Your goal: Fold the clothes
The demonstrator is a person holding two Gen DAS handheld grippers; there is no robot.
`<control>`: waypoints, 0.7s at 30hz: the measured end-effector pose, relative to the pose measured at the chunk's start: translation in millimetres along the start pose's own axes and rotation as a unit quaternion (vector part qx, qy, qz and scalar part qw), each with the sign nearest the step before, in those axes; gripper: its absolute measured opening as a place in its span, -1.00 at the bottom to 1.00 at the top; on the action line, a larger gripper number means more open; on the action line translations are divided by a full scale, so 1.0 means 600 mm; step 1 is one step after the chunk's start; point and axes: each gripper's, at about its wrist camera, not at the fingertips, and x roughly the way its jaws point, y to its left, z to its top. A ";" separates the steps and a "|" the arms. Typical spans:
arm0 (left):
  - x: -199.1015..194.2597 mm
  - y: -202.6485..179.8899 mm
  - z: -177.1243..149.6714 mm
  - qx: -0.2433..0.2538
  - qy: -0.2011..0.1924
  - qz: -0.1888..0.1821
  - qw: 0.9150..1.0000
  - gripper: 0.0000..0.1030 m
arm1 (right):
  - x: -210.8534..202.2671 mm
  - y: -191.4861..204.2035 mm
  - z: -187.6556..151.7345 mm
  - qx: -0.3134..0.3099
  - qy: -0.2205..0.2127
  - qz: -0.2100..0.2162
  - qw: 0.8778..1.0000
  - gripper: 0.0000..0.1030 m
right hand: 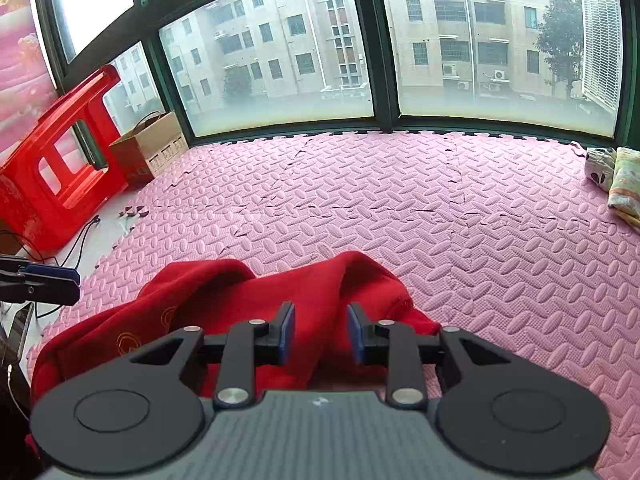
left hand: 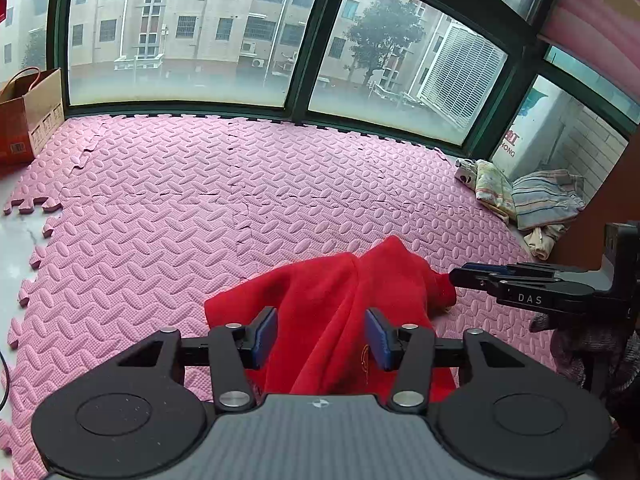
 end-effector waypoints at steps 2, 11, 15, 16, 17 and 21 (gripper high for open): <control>0.032 -0.012 0.020 0.006 0.005 0.008 1.000 0.01 | 0.028 -0.008 0.010 0.015 0.003 0.000 1.000 -0.46; 0.183 -0.074 0.081 0.088 0.047 0.035 0.994 0.05 | 0.139 -0.043 0.044 0.080 0.018 0.007 0.997 -0.44; 0.239 -0.067 0.078 0.109 0.096 0.050 0.988 -0.01 | 0.162 -0.065 0.036 0.130 0.030 0.041 0.990 -0.57; 0.245 -0.058 0.075 0.107 0.107 0.050 0.987 -0.23 | 0.163 -0.069 0.032 0.140 0.028 0.048 0.989 -0.74; 0.246 -0.048 0.073 0.102 0.111 0.048 0.987 -0.55 | 0.160 -0.070 0.030 0.145 0.024 0.050 0.988 -0.78; 0.222 -0.021 0.075 0.069 0.099 0.027 0.992 -0.72 | 0.129 -0.061 0.034 0.143 -0.018 0.051 0.988 -0.84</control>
